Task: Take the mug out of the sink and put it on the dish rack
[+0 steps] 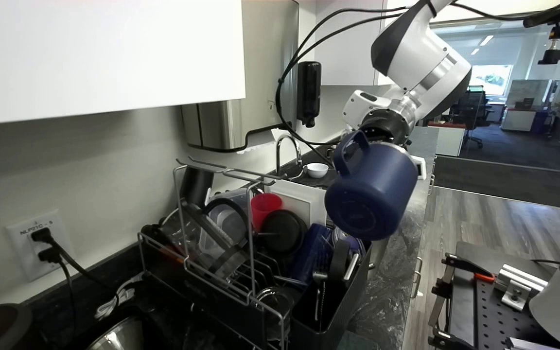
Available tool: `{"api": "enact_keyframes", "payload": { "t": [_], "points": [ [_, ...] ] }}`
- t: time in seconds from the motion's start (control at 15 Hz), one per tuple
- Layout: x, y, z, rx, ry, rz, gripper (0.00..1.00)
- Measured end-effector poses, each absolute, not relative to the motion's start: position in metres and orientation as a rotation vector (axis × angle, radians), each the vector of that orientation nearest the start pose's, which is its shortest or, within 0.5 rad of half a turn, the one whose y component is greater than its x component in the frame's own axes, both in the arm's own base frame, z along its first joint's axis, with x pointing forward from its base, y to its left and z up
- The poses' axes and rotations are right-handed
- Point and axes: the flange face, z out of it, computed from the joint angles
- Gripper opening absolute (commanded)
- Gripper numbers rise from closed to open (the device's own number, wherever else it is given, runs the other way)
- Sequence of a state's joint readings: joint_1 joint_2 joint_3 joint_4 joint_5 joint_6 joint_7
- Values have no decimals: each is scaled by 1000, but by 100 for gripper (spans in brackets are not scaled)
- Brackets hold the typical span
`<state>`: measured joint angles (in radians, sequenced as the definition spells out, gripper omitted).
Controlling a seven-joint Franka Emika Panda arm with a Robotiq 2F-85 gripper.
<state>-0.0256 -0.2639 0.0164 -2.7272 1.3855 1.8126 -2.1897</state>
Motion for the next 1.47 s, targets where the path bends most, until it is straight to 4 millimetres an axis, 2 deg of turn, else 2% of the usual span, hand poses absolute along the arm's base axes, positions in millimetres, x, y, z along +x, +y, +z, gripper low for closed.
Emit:
{"api": "enact_keyframes", "payload": {
  "t": [0.33, 0.73, 1.0, 1.27, 1.47],
  "points": [
    [373, 78, 302, -1640, -1145, -912, 2],
    [372, 104, 292, -1611, -1183, -849, 2],
    [378, 112, 293, -1600, -1204, -842, 2],
    [394, 112, 301, -1607, -1221, -868, 2],
    [403, 111, 299, -1621, -1221, -871, 2]
  ]
}}
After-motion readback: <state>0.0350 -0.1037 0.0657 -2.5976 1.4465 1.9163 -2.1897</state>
